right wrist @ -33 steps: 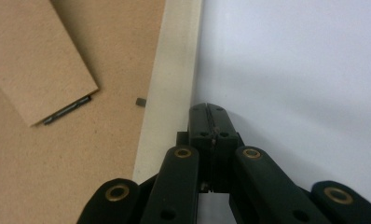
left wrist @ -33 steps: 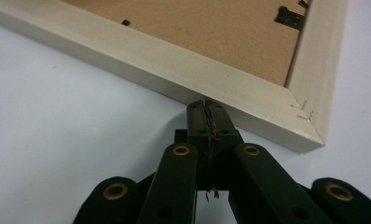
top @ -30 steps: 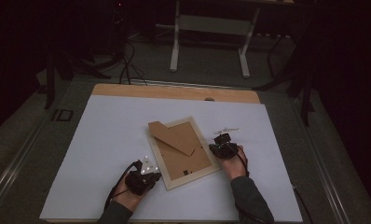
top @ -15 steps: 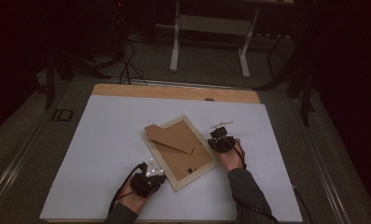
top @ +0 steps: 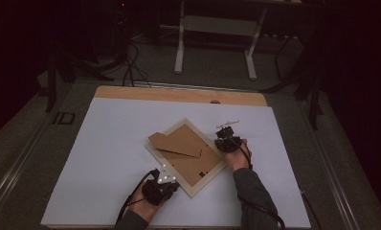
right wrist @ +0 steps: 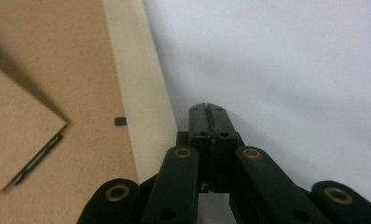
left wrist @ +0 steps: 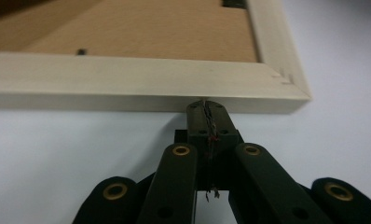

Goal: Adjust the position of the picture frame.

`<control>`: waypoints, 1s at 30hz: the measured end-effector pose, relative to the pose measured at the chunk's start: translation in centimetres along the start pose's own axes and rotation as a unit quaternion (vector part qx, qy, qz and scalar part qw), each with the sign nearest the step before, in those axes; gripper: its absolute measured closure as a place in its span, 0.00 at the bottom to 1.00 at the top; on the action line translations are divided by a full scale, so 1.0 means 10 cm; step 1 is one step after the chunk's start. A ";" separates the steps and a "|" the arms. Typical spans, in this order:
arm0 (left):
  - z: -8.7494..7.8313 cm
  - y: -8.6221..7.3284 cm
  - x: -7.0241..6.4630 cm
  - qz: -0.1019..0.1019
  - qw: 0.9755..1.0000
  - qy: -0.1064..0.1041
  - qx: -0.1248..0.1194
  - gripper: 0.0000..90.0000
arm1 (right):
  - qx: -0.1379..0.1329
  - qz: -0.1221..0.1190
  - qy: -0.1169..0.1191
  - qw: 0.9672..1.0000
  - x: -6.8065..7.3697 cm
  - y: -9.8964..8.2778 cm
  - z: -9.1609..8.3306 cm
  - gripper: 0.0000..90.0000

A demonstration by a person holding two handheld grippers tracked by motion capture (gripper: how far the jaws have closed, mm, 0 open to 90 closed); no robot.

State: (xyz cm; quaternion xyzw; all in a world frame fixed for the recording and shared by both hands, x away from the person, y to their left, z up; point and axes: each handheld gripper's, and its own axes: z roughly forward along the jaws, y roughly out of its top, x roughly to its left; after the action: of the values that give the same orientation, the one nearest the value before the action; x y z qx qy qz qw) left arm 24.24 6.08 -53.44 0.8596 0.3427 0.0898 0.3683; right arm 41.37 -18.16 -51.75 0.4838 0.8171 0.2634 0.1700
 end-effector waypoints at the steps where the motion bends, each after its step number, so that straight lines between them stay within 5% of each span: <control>1: 0.02 0.02 -0.04 0.007 1.000 -0.004 0.001 1.00 | 0.000 0.003 -0.001 1.000 -0.01 0.01 0.00 1.00; 10: 0.24 0.22 -0.26 0.043 0.998 -0.043 0.006 1.00 | -0.015 0.010 -0.008 1.000 -0.10 0.04 -0.12 1.00; 16: 0.34 0.32 -0.27 0.043 0.998 -0.054 0.007 1.00 | -0.018 0.000 -0.006 1.000 -0.13 0.02 -0.19 1.00; 22: 0.26 0.32 -0.17 0.049 0.998 -0.046 -0.002 1.00 | -0.018 0.001 -0.007 1.000 -0.17 -0.04 -0.25 1.00; 30: 0.01 0.41 0.15 0.008 0.999 -0.023 -0.036 1.00 | -0.028 0.006 0.003 1.000 -0.21 -0.12 -0.36 0.99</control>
State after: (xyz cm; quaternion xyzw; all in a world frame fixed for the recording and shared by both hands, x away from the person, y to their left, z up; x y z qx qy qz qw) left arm 27.58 4.99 -50.81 0.8503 0.3234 0.0856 0.4063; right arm 39.62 -21.39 -49.51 0.4825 0.8074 0.2884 0.1792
